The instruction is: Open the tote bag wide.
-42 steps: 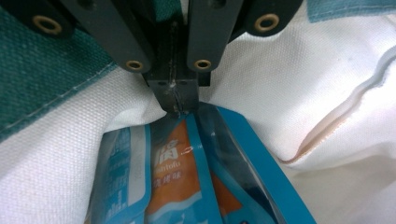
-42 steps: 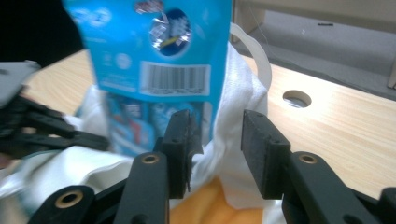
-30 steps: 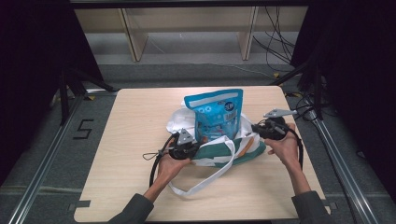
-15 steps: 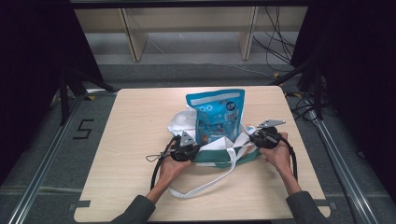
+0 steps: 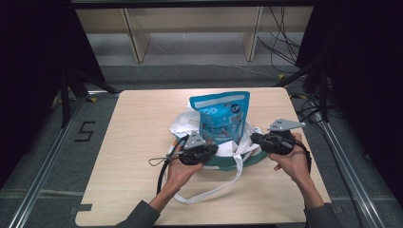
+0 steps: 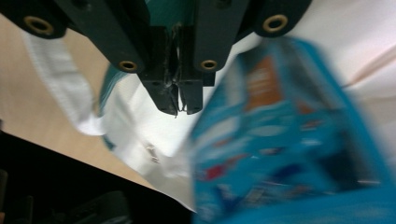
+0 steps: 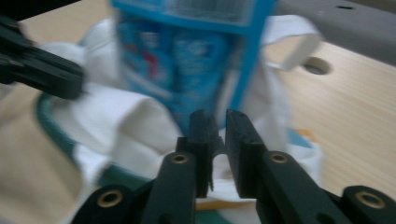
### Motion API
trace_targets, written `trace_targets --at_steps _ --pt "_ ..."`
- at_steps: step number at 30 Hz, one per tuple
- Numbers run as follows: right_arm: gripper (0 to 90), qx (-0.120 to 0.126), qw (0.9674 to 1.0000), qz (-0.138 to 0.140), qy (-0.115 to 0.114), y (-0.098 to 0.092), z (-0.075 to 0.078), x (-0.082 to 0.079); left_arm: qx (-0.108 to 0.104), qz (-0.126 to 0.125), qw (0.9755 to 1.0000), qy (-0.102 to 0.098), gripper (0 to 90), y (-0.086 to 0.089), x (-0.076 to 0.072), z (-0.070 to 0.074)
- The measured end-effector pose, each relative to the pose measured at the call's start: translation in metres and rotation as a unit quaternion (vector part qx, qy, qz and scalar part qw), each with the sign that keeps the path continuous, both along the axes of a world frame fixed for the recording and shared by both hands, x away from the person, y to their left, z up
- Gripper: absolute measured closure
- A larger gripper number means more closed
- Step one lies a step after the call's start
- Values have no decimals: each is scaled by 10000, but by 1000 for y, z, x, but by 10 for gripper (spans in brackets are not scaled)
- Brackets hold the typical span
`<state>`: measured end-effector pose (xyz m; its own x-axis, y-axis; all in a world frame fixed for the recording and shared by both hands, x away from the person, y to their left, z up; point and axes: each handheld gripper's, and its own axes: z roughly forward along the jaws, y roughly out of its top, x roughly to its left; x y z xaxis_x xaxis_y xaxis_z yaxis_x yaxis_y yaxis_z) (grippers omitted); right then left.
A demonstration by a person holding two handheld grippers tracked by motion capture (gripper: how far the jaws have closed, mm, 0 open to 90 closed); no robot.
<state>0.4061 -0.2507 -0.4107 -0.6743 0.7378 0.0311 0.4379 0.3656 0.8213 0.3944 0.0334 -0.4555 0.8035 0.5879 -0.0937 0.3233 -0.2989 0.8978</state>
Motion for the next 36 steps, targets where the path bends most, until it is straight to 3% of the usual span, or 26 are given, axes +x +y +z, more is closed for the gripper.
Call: trace_targets --at_steps 1,2,3,4,6,8,10,11,13,14,15,16,17,20,21,23,24,25,27,28,29,31,32,33,34,36 --pt "867 46 9999 155 37 4 -1 -3 252 -83 9996 -98 882 -5 -1 -3" --pt "879 67 9997 232 0 9 -2 -5 359 -173 9991 -122 889 -10 0 -9" --pt "889 3 9993 369 -68 13 -3 -5 405 -140 9991 45 892 -15 1 -19" --pt "893 -4 9991 415 46 21 -5 -7 426 -140 9990 87 894 -18 2 -25" --pt "894 -74 9988 484 -40 30 -8 -6 604 -175 9980 101 895 -24 4 -35" --pt "893 -246 9980 582 -57 40 -13 -4 591 -183 9980 103 895 -28 2 -36" --pt "892 -380 9975 592 -11 51 -21 -1 747 -245 9969 61 894 -29 1 -36" --pt "892 -484 9969 616 -12 56 -26 2 661 -218 9976 49 894 -31 0 -39" --pt "900 -662 9956 659 52 66 -38 6 878 -349 9955 -60 894 -29 1 -38" --pt "900 -854 9943 631 61 70 -44 8 819 -305 9962 14 894 -30 0 -38" --pt "900 -1151 9908 633 321 74 -51 7 845 -278 9960 69 892 -30 -2 -38" --pt "900 -1067 9919 595 345 78 -62 8 840 -328 9959 70 881 -30 -4 -39" --pt "900 -1067 9919 595 345 78 -62 8 840 -328 9959 70 866 -30 -4 -39" --pt "900 -1284 9885 545 582 78 -71 4 570 -366 9977 -91 847 -16 -11 -16" --pt "900 -1339 9871 612 634 75 -73 4 496 -287 9982 -159 848 -8 -10 -6" --pt "900 -1197 9891 560 644 71 -81 3 346 -96 9989 -294 851 10 -3 8" --pt "900 -1193 9879 547 829 69 -81 1 221 93 9992 -313 854 20 2 14" --pt "900 -1160 9893 543 702 68 -86 2 213 290 9988 -319 854 30 8 18" --pt "900 -1205 9882 544 775 70 -89 -1 262 813 9958 -324 855 50 24 19" --pt "900 -1280 9868 543 830 70 -88 -2 262 813 9958 -324 855 50 24 19" --pt "900 -1272 9881 539 681 71 -89 -2 207 1275 9915 -120 853 70 45 9" --pt "900 -1342 9861 605 766 69 -86 0 6 1508 9884 176 853 83 59 -2" --pt "900 -1267 9876 581 725 69 -86 1 -8 1651 9858 298 853 89 63 -9" --pt "900 -1251 9869 639 796 67 -81 2 29 1648 9857 355 855 94 66 -14" --pt "891 -1273 9876 599 699 67 -76 2 -36 1619 9857 467 855 96 66 -16" --pt "886 -1194 9888 666 591 62 -63 1 -42 1552 9866 498 855 97 67 -18"
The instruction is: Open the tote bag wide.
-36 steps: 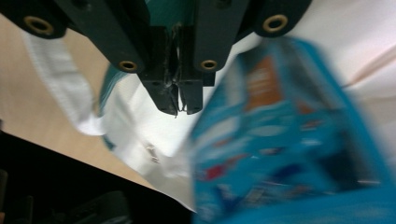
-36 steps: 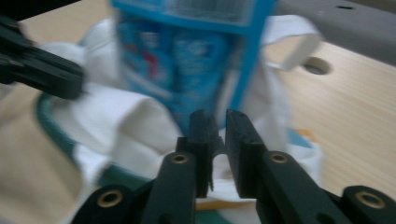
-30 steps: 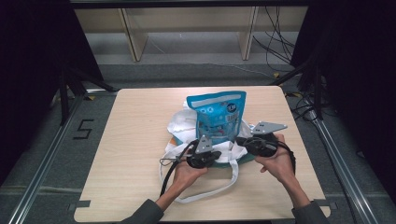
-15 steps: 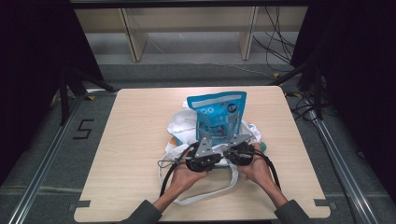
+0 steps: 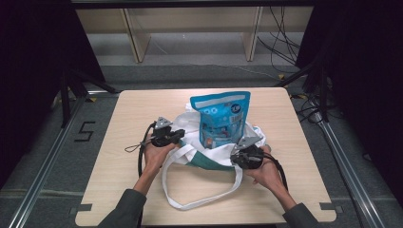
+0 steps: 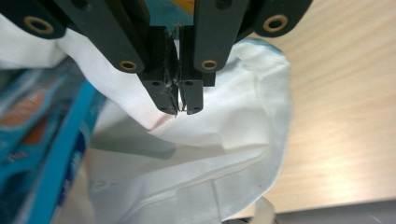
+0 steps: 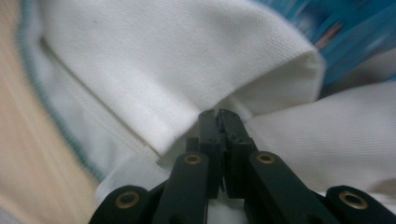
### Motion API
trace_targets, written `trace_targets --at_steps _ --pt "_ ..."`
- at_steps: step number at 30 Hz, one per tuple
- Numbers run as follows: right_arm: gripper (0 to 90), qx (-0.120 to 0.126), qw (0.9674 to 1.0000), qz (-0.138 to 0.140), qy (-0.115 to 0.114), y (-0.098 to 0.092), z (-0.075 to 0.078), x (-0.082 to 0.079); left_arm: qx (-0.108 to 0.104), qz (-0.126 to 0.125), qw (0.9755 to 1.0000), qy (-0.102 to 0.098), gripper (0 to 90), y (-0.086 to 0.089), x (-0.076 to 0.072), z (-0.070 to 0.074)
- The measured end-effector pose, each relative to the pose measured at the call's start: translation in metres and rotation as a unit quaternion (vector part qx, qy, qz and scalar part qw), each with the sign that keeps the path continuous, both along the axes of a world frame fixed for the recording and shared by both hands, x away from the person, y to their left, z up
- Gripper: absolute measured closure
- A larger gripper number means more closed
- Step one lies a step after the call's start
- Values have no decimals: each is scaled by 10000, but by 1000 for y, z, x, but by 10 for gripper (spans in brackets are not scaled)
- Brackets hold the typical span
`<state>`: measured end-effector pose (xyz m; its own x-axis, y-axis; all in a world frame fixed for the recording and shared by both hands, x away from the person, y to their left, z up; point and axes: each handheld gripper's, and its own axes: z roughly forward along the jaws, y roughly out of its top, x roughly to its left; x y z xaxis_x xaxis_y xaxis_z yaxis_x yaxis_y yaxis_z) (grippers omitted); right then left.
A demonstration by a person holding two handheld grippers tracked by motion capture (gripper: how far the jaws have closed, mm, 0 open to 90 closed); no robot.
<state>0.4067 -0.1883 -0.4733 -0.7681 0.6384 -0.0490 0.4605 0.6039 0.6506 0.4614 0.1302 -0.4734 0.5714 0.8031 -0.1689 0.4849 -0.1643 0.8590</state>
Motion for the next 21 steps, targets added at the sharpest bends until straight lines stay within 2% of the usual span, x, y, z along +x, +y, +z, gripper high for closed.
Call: trace_targets --at_steps 1,2,3,4,5,6,7,8,9,10,11,13,14,15,16,17,18,20,21 --pt "884 74 9999 30 -127 -2 5 0 13 -57 10000 -7 856 -2 0 -1" --pt "885 316 9993 7 -211 -6 15 -1 13 -57 10000 -7 857 -2 0 -1" --pt "884 515 9982 26 -314 -9 25 0 158 -253 9996 18 857 -9 -3 -1" --pt "885 527 9979 -10 -388 -11 33 -1 306 -378 9988 29 858 -18 -4 -2" --pt "885 527 9979 -10 -388 -11 33 -1 306 -378 9988 29 858 -18 -4 -2" --pt "884 666 9962 -118 -556 -12 43 2 377 -430 9984 28 858 -21 -5 -3" --pt "885 685 9954 -176 -651 -12 46 6 543 -487 9973 15 860 -23 -6 -4" --pt "885 787 9942 -285 -678 -10 48 11 620 -543 9966 48 863 -25 -7 -4" --pt "884 815 9936 -282 -729 -9 48 16 643 -615 9960 53 865 -26 -7 -6" --pt "884 798 9944 -330 -611 -7 48 20 729 -639 9953 61 866 -26 -7 -6" --pt "885 757 9946 -288 -648 -4 45 25 734 -664 9951 88 867 -26 -7 -8" --pt "885 727 9961 -219 -448 -1 37 31 739 -694 9948 135 867 -26 -7 -11" --pt "890 685 9966 -166 -428 -1 33 32 739 -659 9950 115 867 -26 -7 -12" --pt "897 721 9967 -201 -299 0 31 32 737 -687 9948 152 866 -26 -6 -12" --pt "899 653 9977 -172 -105 -1 30 31 710 -679 9950 195 864 -26 -6 -13" --pt "900 667 9976 -172 -93 1 24 31 724 -618 9954 144 864 -27 -7 -14" --pt "900 601 9981 -125 -13 2 22 28 831 -687 9941 146 863 -27 -6 -13" --pt "900 410 9992 2 36 6 17 20 877 -636 9941 76 863 -29 -7 -15" --pt "900 382 9992 112 -20 9 14 16 932 -678 9932 142 863 -28 -6 -14"
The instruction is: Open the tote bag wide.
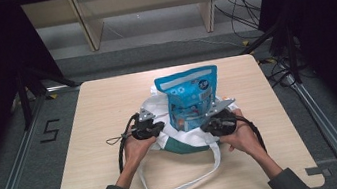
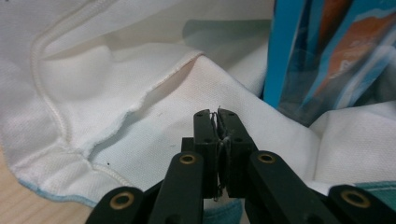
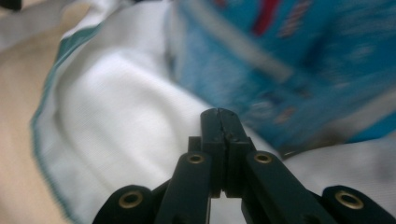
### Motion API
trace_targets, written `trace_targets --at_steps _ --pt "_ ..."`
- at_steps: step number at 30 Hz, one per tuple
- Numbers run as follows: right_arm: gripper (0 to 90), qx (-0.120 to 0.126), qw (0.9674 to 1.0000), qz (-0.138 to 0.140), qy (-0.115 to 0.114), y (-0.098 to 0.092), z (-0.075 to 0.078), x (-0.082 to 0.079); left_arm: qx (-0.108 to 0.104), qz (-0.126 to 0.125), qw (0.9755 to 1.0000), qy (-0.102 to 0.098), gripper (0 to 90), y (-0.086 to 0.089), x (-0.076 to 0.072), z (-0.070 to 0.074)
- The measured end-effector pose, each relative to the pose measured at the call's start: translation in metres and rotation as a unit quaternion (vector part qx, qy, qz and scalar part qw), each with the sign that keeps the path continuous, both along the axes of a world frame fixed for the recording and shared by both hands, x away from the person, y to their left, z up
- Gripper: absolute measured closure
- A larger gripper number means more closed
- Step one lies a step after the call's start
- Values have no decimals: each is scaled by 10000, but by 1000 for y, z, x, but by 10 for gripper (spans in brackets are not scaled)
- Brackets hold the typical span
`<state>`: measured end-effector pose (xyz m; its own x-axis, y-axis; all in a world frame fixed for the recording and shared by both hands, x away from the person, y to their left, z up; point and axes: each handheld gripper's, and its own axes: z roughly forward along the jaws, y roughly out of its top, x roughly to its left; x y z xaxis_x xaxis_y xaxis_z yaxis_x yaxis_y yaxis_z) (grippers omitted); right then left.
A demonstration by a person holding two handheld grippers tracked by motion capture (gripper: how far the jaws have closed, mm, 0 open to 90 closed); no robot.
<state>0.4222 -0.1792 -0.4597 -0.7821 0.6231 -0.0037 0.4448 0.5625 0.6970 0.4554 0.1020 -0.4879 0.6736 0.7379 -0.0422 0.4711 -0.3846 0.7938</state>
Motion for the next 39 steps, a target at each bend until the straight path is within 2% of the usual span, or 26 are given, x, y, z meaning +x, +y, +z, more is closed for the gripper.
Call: trace_targets --at_steps 1,2,3,4,6,7,8,9,10,11,14,17,19,22,23,25,26,27,28,31,32,33,35,36,38,39 --pt "900 -102 9999 21 73 3 -4 -5 -9 67 10000 -47 863 0 0 -2" --pt "900 -343 9992 82 166 6 -10 -8 147 9 9999 -74 864 2 2 -3" --pt "900 -751 9970 -10 158 9 -22 -11 145 52 9999 -52 864 3 3 -6" --pt "900 -803 9965 -157 185 10 -37 -13 124 92 9999 -34 867 4 4 -8" --pt "900 -653 9971 -201 326 6 -35 -10 -86 187 9998 25 867 5 4 -11" --pt "900 -598 9973 -145 391 4 -33 -8 -80 107 9999 64 866 7 4 -10" --pt "900 -547 9978 -106 347 3 -32 -7 -159 189 9997 21 865 6 3 -10" --pt "900 -492 9980 -78 394 1 -26 -7 -108 125 9999 45 865 7 3 -9" --pt "900 -319 9993 -1 208 -2 -21 -6 -172 158 9997 25 867 6 3 -9" --pt "899 -198 9997 23 152 -6 -11 -6 -146 124 9998 16 869 5 3 -9" --pt "880 154 9995 -144 -217 -21 15 -3 -220 132 9996 101 882 4 2 -9" --pt "826 418 9953 -593 -636 -42 40 3 -137 82 9998 75 888 2 2 -9" --pt "813 530 9927 -823 -711 -52 47 9 -174 147 9997 85 892 1 1 -10" --pt "778 386 9886 -1007 -1048 -62 49 26 -121 100 9999 23 893 1 2 -10" --pt "741 330 9889 -983 -1060 -62 48 31 -155 115 9998 22 893 0 2 -11" --pt "692 189 9925 -876 -833 -60 42 41 -134 111 9998 30 893 0 1 -10" --pt "706 117 9924 -918 -815 -57 38 45 -106 95 9999 30 893 0 1 -10" --pt "758 -46 9919 -933 -866 -56 36 50 -40 99 9999 -18 893 0 1 -10" --pt "816 -55 9920 -961 -822 -57 34 53 -48 71 10000 -21 893 -1 1 -10" --pt "889 127 9878 -1268 -895 -64 31 63 73 -11 10000 -16 893 -1 0 -10" --pt "891 173 9854 -1488 -805 -68 29 66 163 3 9998 -118 891 -3 -1 -11" --pt "891 78 9839 -1569 -847 -73 25 72 313 -20 9993 -200 888 -6 -1 -11" --pt "892 -30 9810 -1845 -599 -84 12 83 444 -128 9987 -225 887 -8 -3 -12" --pt "891 -38 9779 -2057 -371 -87 4 85 428 -157 9988 -192 887 -9 -4 -13" --pt "891 -138 9743 -2241 -179 -94 -15 90 598 -242 9977 -204 887 -9 -3 -14" --pt "891 -138 9743 -2241 -179 -94 -15 90 598 -242 9977 -204 887 -9 -3 -14"
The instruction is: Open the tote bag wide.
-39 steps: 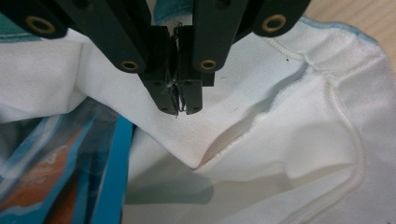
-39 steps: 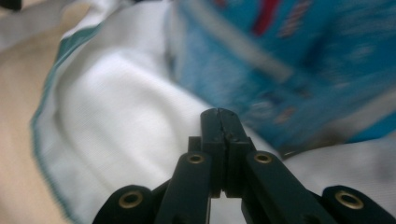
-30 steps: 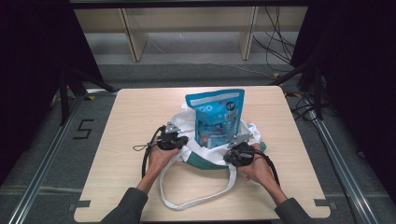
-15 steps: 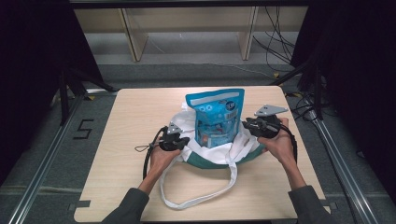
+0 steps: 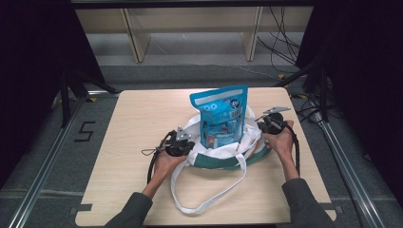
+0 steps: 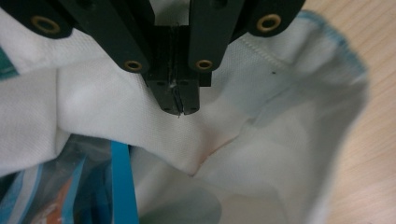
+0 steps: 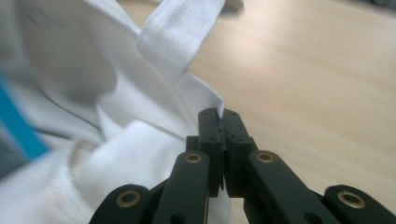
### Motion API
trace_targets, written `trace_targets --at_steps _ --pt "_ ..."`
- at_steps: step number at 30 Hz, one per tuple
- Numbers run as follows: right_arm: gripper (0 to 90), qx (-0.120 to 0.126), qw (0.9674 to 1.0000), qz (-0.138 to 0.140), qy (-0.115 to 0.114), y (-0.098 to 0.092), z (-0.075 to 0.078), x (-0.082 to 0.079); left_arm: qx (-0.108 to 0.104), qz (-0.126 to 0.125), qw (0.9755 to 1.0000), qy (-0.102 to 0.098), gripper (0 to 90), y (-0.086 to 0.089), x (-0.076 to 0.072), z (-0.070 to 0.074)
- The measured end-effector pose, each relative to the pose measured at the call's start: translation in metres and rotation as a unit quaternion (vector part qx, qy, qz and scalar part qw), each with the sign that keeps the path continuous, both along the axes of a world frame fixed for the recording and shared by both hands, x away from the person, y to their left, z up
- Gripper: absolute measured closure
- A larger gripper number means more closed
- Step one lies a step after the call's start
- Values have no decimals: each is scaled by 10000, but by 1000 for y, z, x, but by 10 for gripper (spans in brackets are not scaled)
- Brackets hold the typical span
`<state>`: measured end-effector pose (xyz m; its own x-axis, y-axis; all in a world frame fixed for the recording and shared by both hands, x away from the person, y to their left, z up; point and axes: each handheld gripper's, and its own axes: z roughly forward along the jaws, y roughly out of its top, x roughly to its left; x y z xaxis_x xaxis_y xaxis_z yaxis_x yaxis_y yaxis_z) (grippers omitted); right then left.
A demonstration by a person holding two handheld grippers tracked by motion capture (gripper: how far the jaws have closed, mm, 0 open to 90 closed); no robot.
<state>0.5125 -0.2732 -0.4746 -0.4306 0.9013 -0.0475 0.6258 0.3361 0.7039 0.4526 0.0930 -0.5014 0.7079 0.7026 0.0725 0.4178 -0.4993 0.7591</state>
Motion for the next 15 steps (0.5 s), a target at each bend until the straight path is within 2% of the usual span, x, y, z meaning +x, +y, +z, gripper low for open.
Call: trace_targets --at_steps 1,2,3,5,6,7,8,9,10,11,12,13,14,15 --pt "893 32 9999 1 125 -3 -18 1 70 12 10000 16 888 0 -1 -2" --pt "893 102 9997 -89 180 -2 -21 -2 32 96 9999 -52 889 -1 -2 -3" --pt "893 56 9999 -50 118 -3 -22 -4 -42 101 9999 -57 889 -2 -3 -4" --pt "892 90 9998 -77 178 -3 -21 -5 -26 27 10000 23 861 1 -4 0" --pt "892 89 9999 35 122 -6 -21 -7 -172 110 9998 26 861 2 -5 1" --pt "892 89 9999 35 122 -6 -21 -7 -172 110 9998 26 843 2 -5 1" --pt "890 43 10000 36 52 -7 -20 -11 -193 94 9998 9 843 3 -5 5" --pt "884 -18 9998 174 -18 -9 -17 -16 -321 159 9993 -80 801 5 -4 11" --pt "881 27 9998 213 -48 -10 -15 -17 -653 277 9974 -158 799 8 -3 23" --pt "881 27 9998 213 -48 -10 -15 -17 -653 277 9974 -158 793 8 -3 23" --pt "880 143 9996 244 -98 -13 -11 -19 -873 374 9950 -312 793 10 -2 33" --pt "880 160 9987 404 -252 -17 -7 -20 -990 435 9931 -459 784 13 -2 42" --pt "880 113 9988 434 -213 -18 -3 -24 -1093 482 9907 -650 777 15 -1 52" --pt "872 79 9988 447 -154 -20 3 -32 -1089 513 9901 -726 755 17 0 57"
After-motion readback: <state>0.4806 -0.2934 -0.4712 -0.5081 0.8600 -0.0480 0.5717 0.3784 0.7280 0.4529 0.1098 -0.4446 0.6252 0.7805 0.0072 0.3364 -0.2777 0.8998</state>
